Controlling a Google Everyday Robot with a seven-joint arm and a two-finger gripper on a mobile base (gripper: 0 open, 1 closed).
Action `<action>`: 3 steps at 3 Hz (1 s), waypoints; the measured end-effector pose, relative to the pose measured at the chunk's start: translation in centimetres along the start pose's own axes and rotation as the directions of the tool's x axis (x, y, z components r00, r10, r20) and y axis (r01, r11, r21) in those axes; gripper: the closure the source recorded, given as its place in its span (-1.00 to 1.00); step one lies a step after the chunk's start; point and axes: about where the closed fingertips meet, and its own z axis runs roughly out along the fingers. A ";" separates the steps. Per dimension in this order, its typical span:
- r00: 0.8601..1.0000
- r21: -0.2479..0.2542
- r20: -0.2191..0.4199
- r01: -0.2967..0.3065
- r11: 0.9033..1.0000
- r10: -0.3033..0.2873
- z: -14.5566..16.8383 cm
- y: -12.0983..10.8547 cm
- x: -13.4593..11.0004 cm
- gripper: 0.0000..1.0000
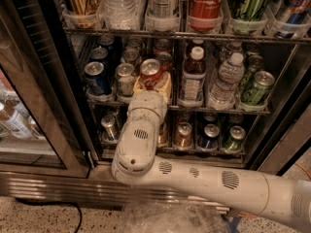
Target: Pick coke can from middle shelf of fridge
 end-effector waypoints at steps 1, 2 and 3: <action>1.000 -0.089 0.004 0.013 0.996 -0.013 -2.7 0.8 -2.0 1.00; 0.998 -0.181 -0.061 0.009 0.983 -0.021 -6.5 1.4 -2.3 1.00; 0.995 -0.271 -0.086 0.024 0.962 -0.049 -9.4 1.7 -3.0 1.00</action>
Offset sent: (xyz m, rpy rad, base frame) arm -0.1086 0.0497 0.0102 0.0295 0.2134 0.2487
